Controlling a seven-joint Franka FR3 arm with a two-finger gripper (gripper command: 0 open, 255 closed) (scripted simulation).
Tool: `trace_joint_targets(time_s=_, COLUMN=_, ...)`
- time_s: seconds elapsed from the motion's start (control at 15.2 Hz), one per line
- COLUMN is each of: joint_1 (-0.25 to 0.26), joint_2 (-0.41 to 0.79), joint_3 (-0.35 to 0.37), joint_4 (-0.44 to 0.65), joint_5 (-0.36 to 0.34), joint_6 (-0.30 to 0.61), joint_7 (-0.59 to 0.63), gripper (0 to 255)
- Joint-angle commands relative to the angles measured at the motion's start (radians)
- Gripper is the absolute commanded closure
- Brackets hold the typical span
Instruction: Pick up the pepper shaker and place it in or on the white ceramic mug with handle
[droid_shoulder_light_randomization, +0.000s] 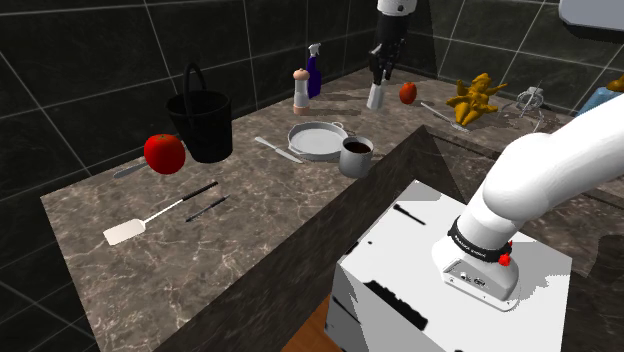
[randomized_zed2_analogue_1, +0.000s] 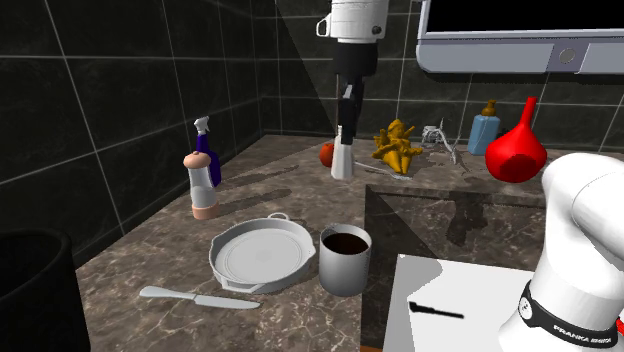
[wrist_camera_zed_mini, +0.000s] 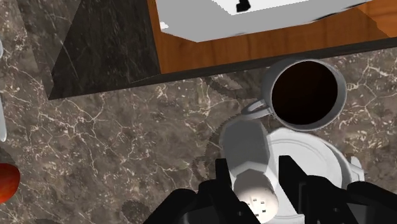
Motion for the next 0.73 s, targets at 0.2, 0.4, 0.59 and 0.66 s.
trace_joint_targets(time_s=0.2, joint_1=0.047, joint_2=-0.046, joint_3=0.104, joint_4=0.009, joint_5=0.048, joint_6=-0.072, joint_7=0.124, gripper=255)
trace_joint_targets(time_s=0.4, joint_1=0.047, joint_2=-0.049, joint_3=0.104, joint_4=-0.033, joint_5=0.046, joint_6=-0.033, joint_7=0.128, gripper=255)
trace_joint_targets(time_s=0.59, joint_1=0.047, joint_2=-0.050, joint_3=0.103, joint_4=-0.074, joint_5=0.045, joint_6=0.007, joint_7=0.132, gripper=255)
trace_joint_targets(time_s=0.66, joint_1=0.047, joint_2=-0.050, joint_3=0.103, joint_4=-0.087, joint_5=0.045, joint_6=0.021, joint_7=0.133, gripper=255)
